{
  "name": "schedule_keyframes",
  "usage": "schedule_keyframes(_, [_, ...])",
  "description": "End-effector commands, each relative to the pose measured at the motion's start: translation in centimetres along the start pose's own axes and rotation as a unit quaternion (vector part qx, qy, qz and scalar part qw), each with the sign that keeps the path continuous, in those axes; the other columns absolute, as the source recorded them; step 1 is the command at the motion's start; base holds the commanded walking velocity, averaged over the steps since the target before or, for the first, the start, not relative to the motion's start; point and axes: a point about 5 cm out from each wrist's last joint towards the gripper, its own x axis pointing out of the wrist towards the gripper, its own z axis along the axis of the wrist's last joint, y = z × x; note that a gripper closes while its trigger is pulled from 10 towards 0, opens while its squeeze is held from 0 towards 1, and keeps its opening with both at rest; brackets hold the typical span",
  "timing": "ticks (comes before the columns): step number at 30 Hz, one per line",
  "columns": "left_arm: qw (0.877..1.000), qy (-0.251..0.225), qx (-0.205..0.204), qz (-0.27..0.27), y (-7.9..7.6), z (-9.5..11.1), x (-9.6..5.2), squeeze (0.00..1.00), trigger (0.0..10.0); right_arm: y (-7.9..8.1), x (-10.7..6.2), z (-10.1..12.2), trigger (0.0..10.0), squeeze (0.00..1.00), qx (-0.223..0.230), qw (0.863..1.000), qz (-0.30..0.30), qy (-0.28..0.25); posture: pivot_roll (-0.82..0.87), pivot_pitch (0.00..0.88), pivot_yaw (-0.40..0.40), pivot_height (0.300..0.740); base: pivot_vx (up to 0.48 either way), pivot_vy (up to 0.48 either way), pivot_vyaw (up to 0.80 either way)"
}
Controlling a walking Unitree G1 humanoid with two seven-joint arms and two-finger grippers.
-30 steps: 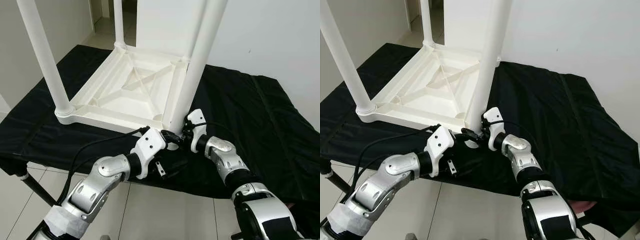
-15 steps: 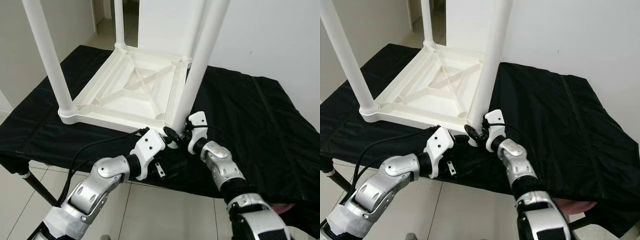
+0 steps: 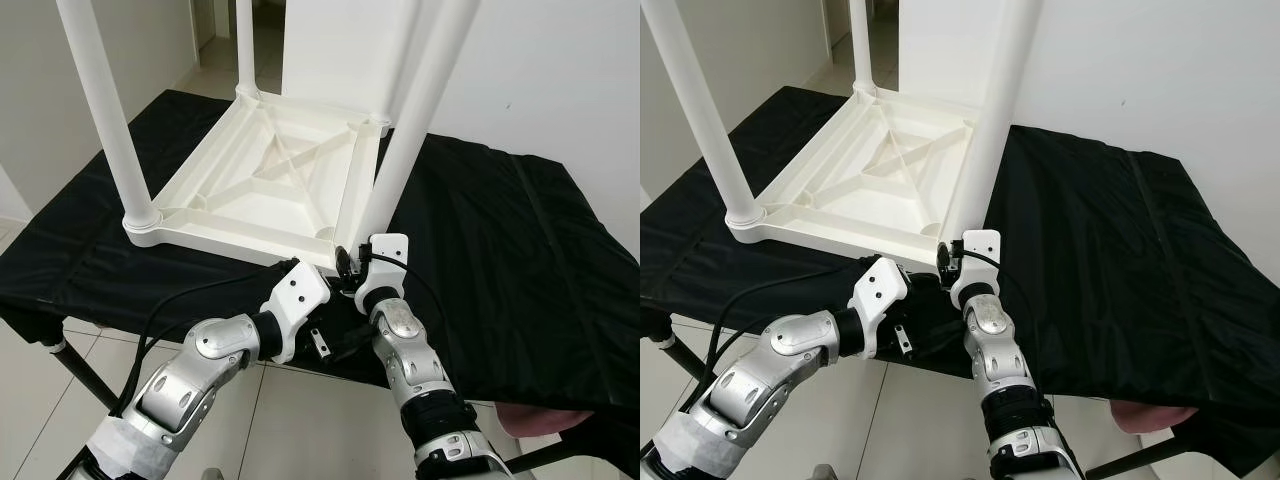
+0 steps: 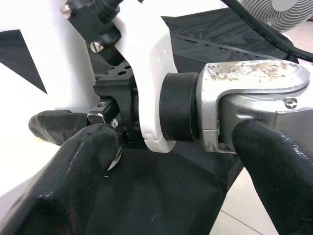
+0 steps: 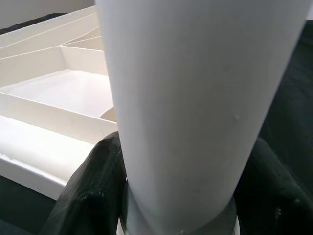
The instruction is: Building children table
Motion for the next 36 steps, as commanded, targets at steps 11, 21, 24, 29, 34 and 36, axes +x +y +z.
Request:
schedule_keyframes(11, [0.999, 0.001, 0.003, -0.039, -0.5, 0.0, 0.2, 0.00, 10.0, -1.4, -0.5, 0.9, 10.0, 1.00, 0.016, 0.999, -0.028, -0.005, -0.04, 0.000, -0.080, 0.740, 0.000, 0.000, 0.00])
schedule_keyframes(21, [0.999, 0.001, 0.004, -0.041, -0.5, 0.0, 0.2, 0.00, 10.0, -3.8, -0.9, 1.2, 10.0, 0.00, -0.018, 0.992, 0.128, -0.005, -0.04, 0.000, -0.072, 0.740, 0.000, 0.000, 0.00])
schedule_keyframes(24, [0.999, 0.001, 0.006, -0.042, -0.4, 0.1, 0.2, 0.00, 10.0, -4.6, -0.7, 1.5, 10.0, 0.00, -0.049, 0.980, 0.194, -0.007, -0.05, 0.000, -0.064, 0.740, 0.000, 0.000, 0.00])
schedule_keyframes(29, [0.999, 0.002, 0.007, -0.041, -0.1, 0.2, 0.2, 0.00, 10.0, -4.8, 0.0, 2.0, 10.0, 0.00, -0.080, 0.960, 0.270, 0.003, -0.04, 0.000, -0.057, 0.740, 0.000, 0.000, 0.00])
schedule_keyframes(34, [0.999, 0.001, 0.009, -0.039, 0.0, 0.3, 0.1, 0.00, 10.0, -3.9, 0.9, 2.0, 10.0, 0.00, -0.093, 0.943, 0.320, 0.014, -0.04, 0.000, -0.057, 0.740, 0.000, 0.000, 0.00])
schedule_keyframes(36, [0.999, 0.001, 0.009, -0.039, 0.0, 0.3, 0.1, 0.00, 10.0, -3.9, 0.9, 2.0, 10.0, 0.00, -0.093, 0.943, 0.320, 0.014, -0.04, 0.000, -0.057, 0.740, 0.000, 0.000, 0.00])
